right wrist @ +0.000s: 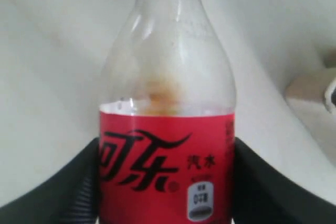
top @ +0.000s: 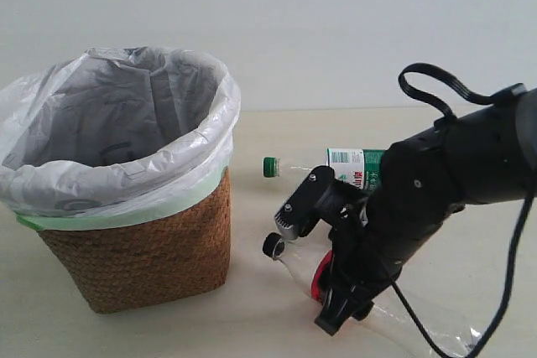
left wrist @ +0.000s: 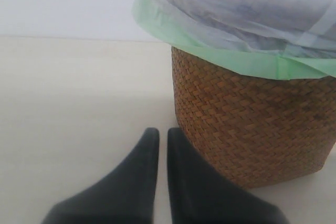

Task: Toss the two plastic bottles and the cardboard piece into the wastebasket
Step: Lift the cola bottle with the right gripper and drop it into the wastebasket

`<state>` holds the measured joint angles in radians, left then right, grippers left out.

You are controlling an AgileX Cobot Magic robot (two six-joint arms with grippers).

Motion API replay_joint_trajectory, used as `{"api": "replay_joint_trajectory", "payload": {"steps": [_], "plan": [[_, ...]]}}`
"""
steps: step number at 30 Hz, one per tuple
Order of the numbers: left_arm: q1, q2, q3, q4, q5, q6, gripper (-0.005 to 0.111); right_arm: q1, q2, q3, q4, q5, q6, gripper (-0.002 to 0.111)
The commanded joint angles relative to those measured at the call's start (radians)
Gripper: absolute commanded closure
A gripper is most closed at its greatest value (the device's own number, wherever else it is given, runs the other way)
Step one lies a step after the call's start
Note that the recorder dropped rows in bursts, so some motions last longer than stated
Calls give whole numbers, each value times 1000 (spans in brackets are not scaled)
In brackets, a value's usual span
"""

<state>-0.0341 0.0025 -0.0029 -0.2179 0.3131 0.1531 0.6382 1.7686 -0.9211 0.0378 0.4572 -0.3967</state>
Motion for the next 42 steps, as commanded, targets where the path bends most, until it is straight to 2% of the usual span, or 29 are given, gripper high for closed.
{"api": "replay_joint_trajectory", "payload": {"steps": [1, 4, 13, 17, 22, 29, 34, 42], "plan": [[3, -2, 3, 2, -3, -9, 101, 0, -92, 63, -3, -51, 53, 107], [3, -2, 3, 2, -3, -9, 101, 0, -159, 104, 5, -96, 93, 107], [3, -2, 3, 2, -3, -9, 101, 0, -363, 360, 184, -457, 112, 107], [3, -2, 3, 2, -3, -9, 101, 0, -431, 439, 198, -529, 177, 107], [3, -2, 3, 2, -3, -9, 101, 0, -535, 432, 217, -567, 255, 107], [3, -2, 3, 2, -3, -9, 101, -26, -679, 255, 226, -432, 248, 107], [3, -2, 3, 2, -3, -9, 101, -153, -689, 185, 211, -308, 231, 107], [3, -2, 3, 2, -3, -9, 101, -531, -689, 185, 133, -136, 207, 107]]}}
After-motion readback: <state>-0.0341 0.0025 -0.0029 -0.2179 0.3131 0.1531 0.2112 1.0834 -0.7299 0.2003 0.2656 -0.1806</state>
